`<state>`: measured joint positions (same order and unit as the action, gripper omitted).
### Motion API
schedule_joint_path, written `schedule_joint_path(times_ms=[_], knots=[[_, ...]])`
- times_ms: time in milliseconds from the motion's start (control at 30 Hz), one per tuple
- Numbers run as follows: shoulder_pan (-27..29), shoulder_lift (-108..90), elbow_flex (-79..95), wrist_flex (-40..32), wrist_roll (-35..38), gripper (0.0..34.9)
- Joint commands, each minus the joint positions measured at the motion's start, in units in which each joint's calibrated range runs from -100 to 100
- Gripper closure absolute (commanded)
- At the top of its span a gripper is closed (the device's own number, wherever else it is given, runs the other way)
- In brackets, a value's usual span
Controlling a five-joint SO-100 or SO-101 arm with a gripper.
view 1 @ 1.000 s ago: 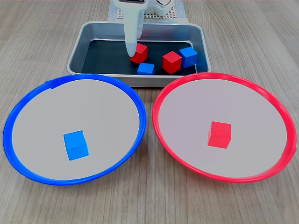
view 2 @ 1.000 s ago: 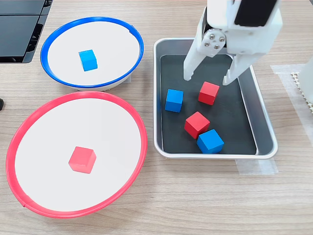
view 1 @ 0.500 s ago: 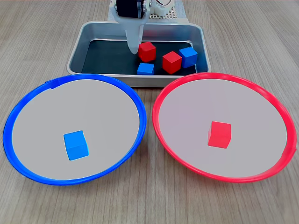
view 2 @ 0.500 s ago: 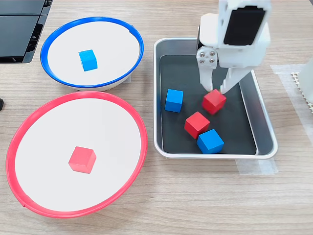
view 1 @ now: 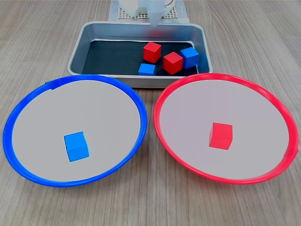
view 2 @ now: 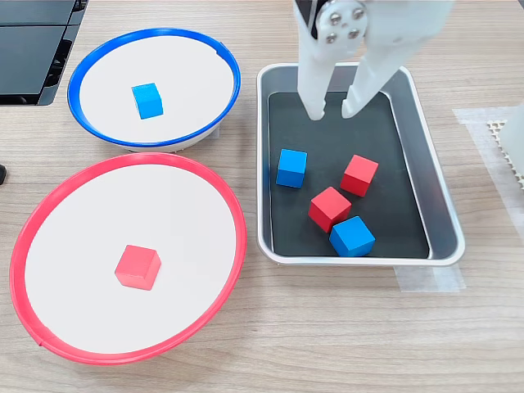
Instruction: Move six blocks from tray to matching dishes
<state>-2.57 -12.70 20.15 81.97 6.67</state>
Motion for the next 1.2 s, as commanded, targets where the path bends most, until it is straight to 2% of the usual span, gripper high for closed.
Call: schedule_joint_path(times_ms=[0, 67, 100, 200, 533, 800, 1067, 1100, 1167], knots=[[3.8, -3.8, 11.1, -0.4, 6.3, 24.3], [5.8, -4.8, 17.4, -3.1, 8.9, 22.5], [6.3, -4.9, 19.8, -4.2, 10.4, 20.3], [5.7, -4.0, 24.1, -7.8, 13.3, 16.2], [1.1, -0.4, 23.2, -10.0, 17.0, 18.3], [2.0, 0.9, 23.3, -10.0, 19.5, 18.8], [4.3, 2.9, 23.2, -13.1, 20.6, 19.3], [4.4, 3.1, 23.1, -13.5, 20.7, 19.8], [4.5, 3.6, 23.1, -14.3, 21.2, 26.5]])
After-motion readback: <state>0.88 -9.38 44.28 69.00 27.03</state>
